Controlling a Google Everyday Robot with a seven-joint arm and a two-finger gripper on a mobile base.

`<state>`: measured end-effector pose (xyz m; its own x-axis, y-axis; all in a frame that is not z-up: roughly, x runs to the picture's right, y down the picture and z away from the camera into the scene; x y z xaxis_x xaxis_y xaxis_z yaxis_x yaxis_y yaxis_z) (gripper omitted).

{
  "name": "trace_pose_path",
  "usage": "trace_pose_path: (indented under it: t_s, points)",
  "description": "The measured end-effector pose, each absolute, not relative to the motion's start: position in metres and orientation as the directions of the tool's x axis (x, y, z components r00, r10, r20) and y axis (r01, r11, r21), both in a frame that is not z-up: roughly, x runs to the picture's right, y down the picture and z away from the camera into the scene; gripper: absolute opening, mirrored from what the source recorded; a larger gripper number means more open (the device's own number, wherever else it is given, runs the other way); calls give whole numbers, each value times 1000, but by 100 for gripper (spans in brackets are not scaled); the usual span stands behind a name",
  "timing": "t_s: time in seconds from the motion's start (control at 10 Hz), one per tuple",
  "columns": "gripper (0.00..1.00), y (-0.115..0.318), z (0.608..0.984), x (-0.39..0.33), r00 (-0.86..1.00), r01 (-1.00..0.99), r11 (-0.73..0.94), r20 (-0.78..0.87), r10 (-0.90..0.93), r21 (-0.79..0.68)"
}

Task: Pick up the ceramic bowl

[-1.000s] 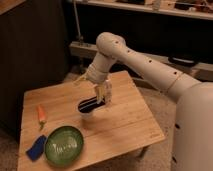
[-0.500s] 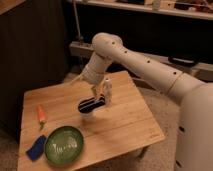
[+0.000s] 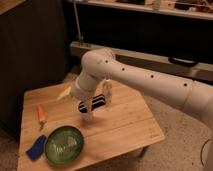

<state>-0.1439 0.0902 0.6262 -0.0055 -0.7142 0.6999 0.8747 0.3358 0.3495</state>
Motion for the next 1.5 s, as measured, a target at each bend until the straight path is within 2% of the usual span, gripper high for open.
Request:
trace_pose_path:
  t_s: [0.6, 1.5]
  points:
    - [80, 154, 696, -122, -30, 883, 315, 713, -701, 348]
    - [80, 231, 721, -141, -192, 861, 291, 795, -576, 418]
